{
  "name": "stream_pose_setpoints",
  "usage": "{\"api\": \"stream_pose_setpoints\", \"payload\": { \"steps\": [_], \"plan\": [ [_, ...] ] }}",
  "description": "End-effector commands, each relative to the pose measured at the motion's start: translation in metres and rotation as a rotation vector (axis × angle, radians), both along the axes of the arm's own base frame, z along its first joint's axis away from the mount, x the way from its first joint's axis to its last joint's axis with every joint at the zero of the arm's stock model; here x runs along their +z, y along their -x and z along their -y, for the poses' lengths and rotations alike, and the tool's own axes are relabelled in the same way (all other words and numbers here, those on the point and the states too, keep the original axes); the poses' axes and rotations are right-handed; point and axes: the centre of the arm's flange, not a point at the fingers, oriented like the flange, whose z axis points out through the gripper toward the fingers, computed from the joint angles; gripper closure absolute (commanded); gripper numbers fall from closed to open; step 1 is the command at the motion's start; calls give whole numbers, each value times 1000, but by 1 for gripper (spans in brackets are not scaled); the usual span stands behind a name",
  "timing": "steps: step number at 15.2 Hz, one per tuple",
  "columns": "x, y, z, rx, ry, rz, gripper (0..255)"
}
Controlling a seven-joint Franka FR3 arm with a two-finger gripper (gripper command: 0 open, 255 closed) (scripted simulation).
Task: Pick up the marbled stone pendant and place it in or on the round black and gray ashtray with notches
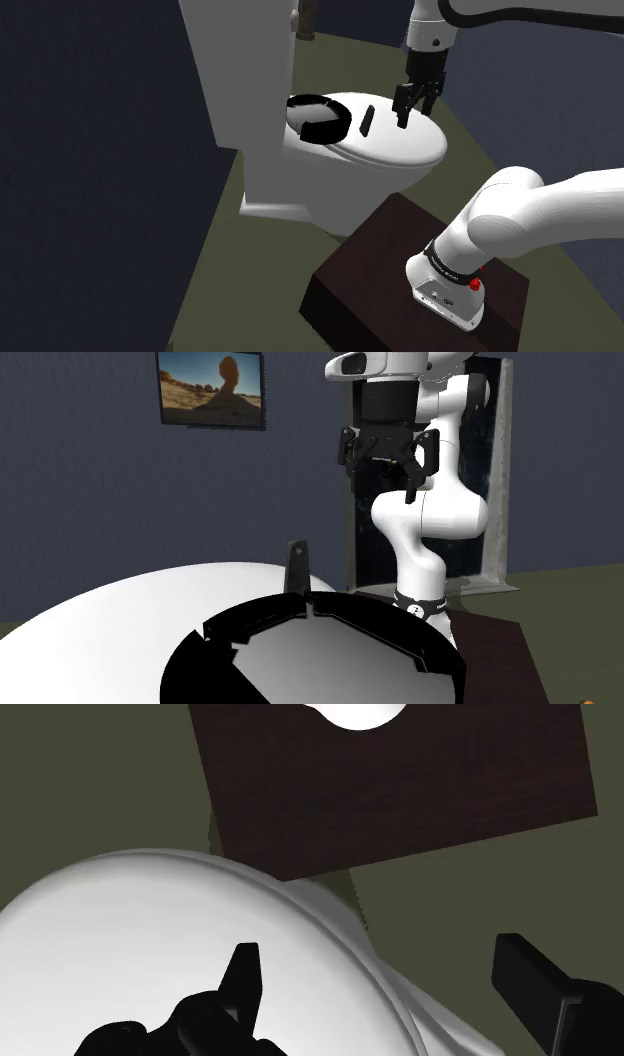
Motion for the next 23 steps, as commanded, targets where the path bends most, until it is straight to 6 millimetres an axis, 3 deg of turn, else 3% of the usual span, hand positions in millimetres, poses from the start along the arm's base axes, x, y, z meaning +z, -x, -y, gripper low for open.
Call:
{"api": "stream_pose_setpoints", "payload": {
  "steps": [1, 8, 14, 23],
  "plan": [
    [0, 0, 0, 0, 0, 0, 0],
    [-21, -50, 58, 373, -102, 113, 0],
    [-38, -106, 87, 685, -187, 207, 0],
    [-77, -107, 87, 685, -187, 207, 0]
  ]
}}
